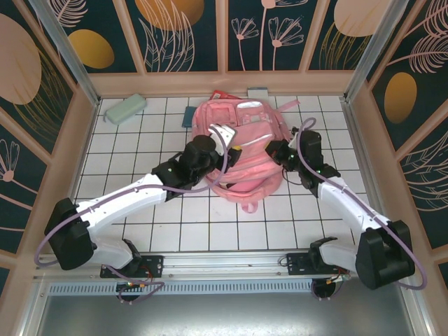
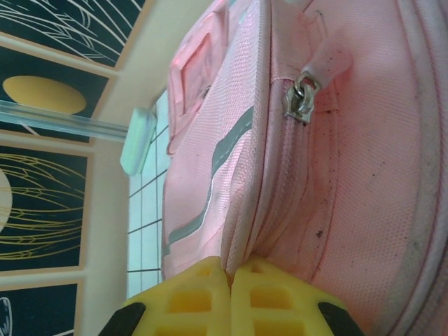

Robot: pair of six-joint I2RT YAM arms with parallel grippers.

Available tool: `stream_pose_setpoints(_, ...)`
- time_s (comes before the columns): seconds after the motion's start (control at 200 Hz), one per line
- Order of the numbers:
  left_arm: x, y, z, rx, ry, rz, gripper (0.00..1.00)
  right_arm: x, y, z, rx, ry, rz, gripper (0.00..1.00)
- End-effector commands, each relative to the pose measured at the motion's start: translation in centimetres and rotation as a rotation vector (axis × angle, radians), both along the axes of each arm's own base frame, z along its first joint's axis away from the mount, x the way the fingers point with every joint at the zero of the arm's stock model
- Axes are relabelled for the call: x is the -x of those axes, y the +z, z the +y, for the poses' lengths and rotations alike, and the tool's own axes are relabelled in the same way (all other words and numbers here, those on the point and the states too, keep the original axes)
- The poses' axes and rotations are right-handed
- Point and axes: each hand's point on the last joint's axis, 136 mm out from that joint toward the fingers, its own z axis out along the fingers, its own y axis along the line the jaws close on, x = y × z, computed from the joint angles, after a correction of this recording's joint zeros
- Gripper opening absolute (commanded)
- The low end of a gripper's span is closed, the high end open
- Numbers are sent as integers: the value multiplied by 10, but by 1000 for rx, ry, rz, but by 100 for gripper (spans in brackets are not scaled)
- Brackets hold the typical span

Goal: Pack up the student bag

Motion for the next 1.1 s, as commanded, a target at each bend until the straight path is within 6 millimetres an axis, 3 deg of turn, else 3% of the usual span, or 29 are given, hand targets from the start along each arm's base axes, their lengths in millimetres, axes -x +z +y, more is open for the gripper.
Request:
stream_pose_setpoints(0.0,-21,-6,27,36,130,56,57,7,18,-9,12,-4,-98,0)
stream_pose_setpoints(0.14,-62,-14,59,51,293,97,58,16,8,-18,29,-22,-89,0)
stream_pose_setpoints(0.3,-112,-35,103,94,471,159,56,19,8,-17,17,-3,-98,0)
stream_pose_setpoints(0.48,-163,-74,156,164,649,252,54,18,17,-12,8,24,-126,0)
stream_pose_setpoints(0.631,-199,-112,184,204,725,331,53,17,28,-8,-6,45,-151,0)
stream_pose_setpoints(0.866,-257,-159,200,252,748,432,52,16,36,-5,-12,63,-161,0)
stream_pose_setpoints(1.091,-292,-198,194,324,682,518,51,14,36,-5,-1,60,-154,0)
